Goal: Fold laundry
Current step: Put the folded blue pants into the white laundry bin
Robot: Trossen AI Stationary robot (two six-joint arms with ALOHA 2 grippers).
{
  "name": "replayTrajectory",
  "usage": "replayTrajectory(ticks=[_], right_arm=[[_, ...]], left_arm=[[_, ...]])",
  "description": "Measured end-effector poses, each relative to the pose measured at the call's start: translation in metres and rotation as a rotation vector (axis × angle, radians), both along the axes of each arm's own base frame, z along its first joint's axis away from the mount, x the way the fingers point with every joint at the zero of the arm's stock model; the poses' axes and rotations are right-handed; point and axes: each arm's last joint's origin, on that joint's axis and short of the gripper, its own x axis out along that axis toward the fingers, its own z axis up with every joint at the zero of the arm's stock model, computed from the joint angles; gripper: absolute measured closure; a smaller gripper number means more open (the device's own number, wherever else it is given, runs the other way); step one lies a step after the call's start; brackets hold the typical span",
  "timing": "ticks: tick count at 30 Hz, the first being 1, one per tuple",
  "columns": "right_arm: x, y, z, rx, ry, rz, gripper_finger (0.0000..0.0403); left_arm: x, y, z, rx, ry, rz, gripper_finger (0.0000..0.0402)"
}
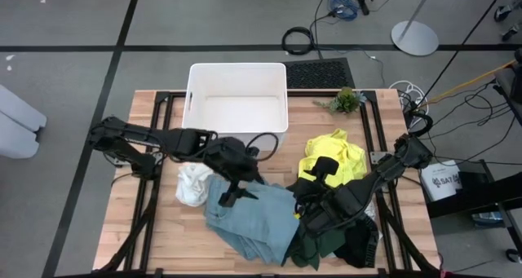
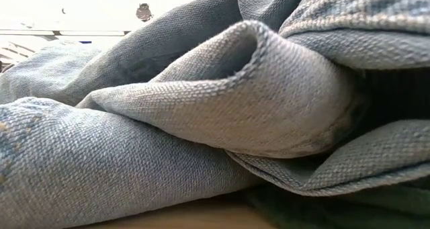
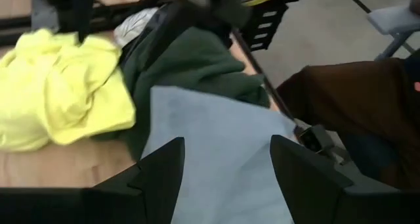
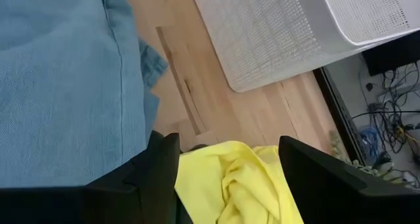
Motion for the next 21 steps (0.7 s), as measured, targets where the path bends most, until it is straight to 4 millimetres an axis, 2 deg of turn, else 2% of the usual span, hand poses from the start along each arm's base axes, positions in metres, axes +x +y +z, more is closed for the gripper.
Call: replayTrajectory(ticks=[6, 21], right_arm=[[0.002, 0.000, 0.000, 0.005, -0.006, 0.010, 0.0156], [0.005, 0.006, 0.000, 0.055, 0.002, 0.064, 0.0156]], left_arm=[[-0.003, -0.014, 0.003, 0.014, -0.007, -0.009, 0.0167], [0.012, -0.015, -0.009, 0.048, -0.007, 0.064, 0.0167]])
